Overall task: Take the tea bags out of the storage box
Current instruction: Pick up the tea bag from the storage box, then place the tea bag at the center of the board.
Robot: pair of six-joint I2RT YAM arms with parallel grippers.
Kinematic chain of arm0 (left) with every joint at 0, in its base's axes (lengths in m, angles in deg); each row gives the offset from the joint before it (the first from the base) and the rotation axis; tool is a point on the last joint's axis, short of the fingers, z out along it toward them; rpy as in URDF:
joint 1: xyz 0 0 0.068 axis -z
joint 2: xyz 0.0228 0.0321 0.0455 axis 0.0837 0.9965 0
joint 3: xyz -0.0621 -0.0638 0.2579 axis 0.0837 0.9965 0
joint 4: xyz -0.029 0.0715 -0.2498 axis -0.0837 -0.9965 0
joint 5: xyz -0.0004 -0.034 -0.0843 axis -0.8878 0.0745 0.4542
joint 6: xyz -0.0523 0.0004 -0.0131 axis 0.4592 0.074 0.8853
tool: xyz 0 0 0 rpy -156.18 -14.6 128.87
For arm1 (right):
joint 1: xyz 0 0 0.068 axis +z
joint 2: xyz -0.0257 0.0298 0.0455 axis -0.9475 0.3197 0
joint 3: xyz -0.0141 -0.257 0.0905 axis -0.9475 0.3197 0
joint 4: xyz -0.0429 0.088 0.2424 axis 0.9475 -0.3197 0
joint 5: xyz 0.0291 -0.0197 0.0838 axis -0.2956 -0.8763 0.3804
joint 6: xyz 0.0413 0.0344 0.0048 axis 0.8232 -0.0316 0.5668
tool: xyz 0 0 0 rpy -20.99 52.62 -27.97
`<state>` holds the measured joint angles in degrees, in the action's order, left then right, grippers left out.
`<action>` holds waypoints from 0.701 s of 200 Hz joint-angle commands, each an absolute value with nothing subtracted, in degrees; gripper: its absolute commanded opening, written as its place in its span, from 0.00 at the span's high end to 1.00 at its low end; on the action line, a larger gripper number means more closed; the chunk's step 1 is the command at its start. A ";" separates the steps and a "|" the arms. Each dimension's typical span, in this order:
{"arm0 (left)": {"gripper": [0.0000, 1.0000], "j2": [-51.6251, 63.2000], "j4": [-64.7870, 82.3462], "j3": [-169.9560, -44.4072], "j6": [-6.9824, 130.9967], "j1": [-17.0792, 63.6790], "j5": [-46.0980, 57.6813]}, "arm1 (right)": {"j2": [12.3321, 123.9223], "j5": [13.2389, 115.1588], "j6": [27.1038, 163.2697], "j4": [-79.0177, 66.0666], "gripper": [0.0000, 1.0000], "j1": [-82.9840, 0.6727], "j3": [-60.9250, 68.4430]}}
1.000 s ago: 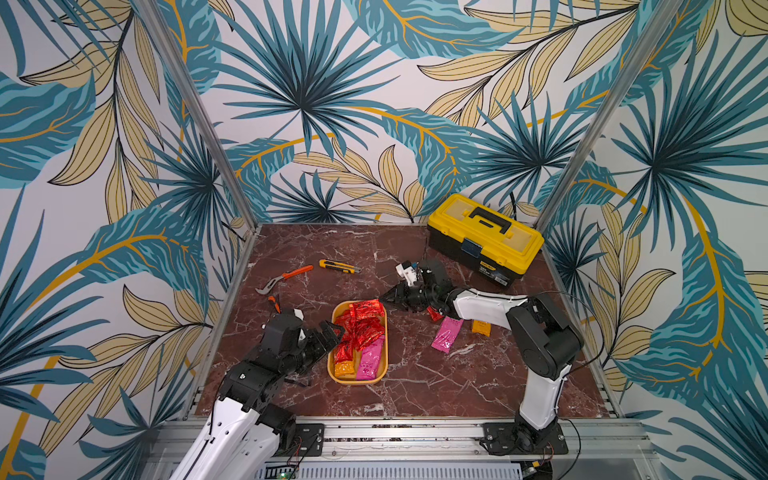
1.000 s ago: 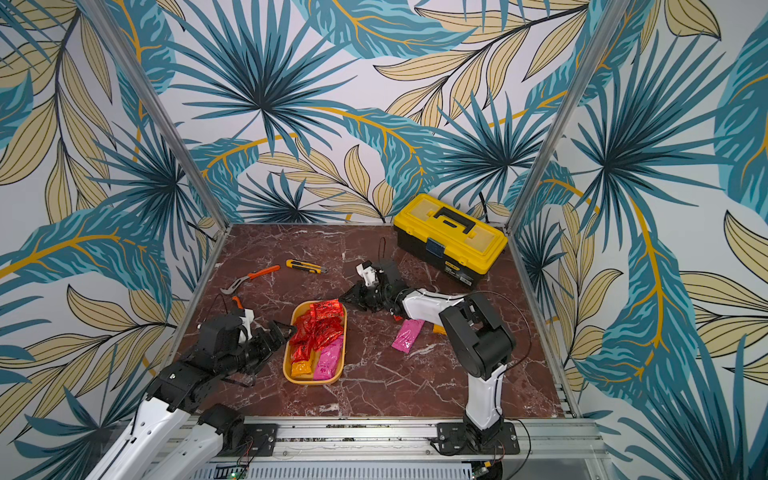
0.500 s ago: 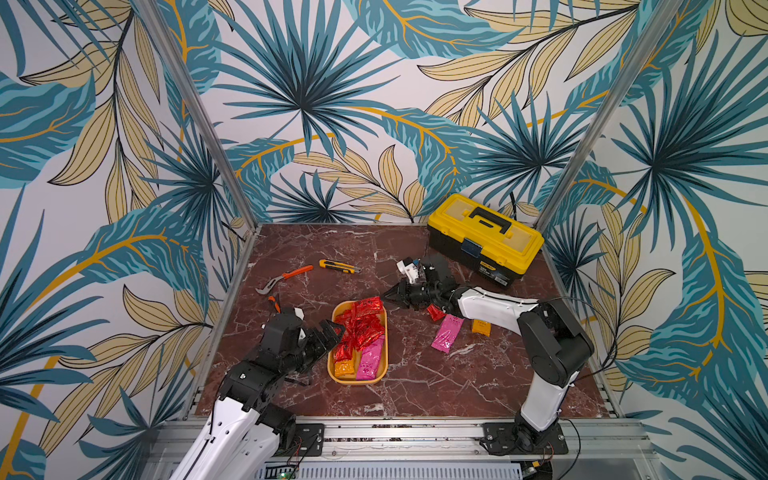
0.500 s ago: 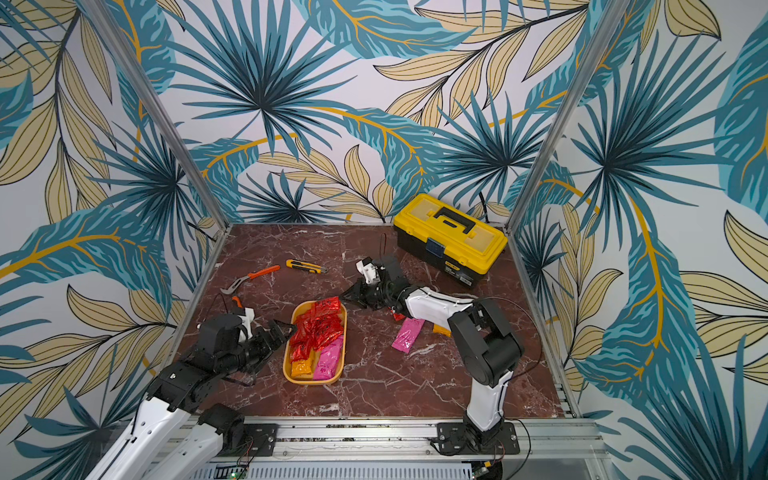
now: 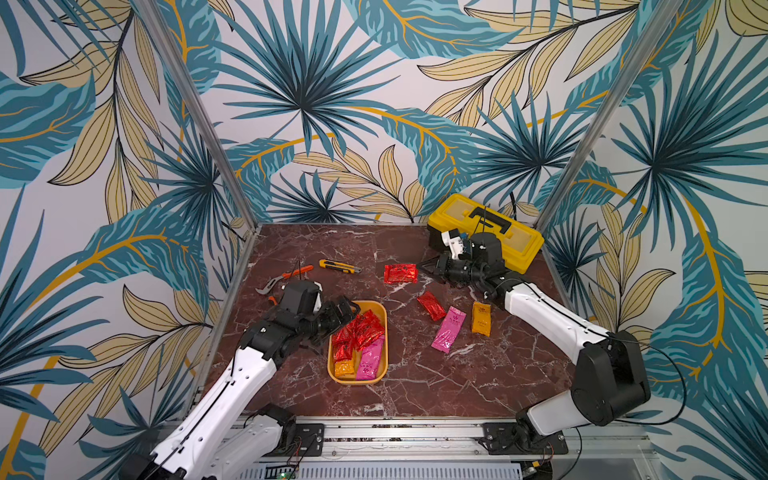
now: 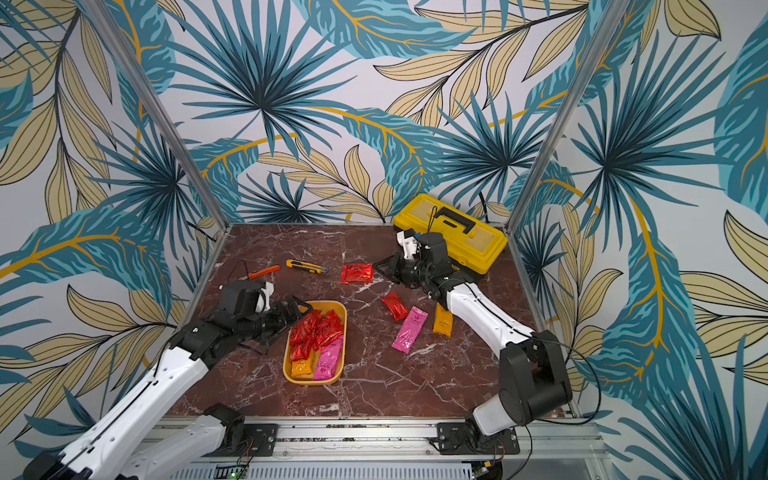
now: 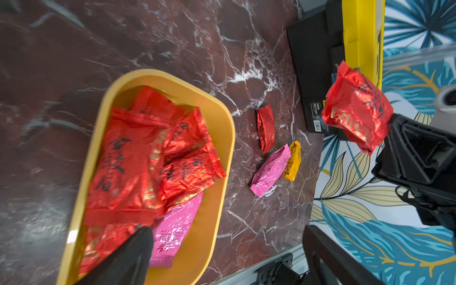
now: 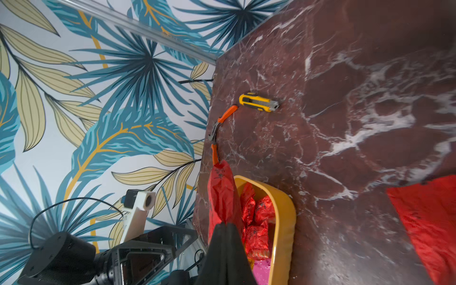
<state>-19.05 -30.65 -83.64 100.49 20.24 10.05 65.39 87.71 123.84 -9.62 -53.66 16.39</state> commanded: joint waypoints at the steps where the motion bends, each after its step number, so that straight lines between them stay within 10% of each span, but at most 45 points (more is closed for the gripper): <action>1: 0.00 -12.86 -23.79 -88.01 99.87 25.33 9.87 | 64.30 83.13 119.95 -17.06 1.00 -57.18 19.38; 140: 0.00 -8.48 -15.80 -84.51 102.78 31.23 10.08 | 69.42 73.11 126.05 -2.04 1.00 -66.69 32.36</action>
<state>-5.92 -16.96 -86.79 102.26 31.06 10.75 67.64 74.90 123.87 -7.26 -66.21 31.76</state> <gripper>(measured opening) 0.998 0.069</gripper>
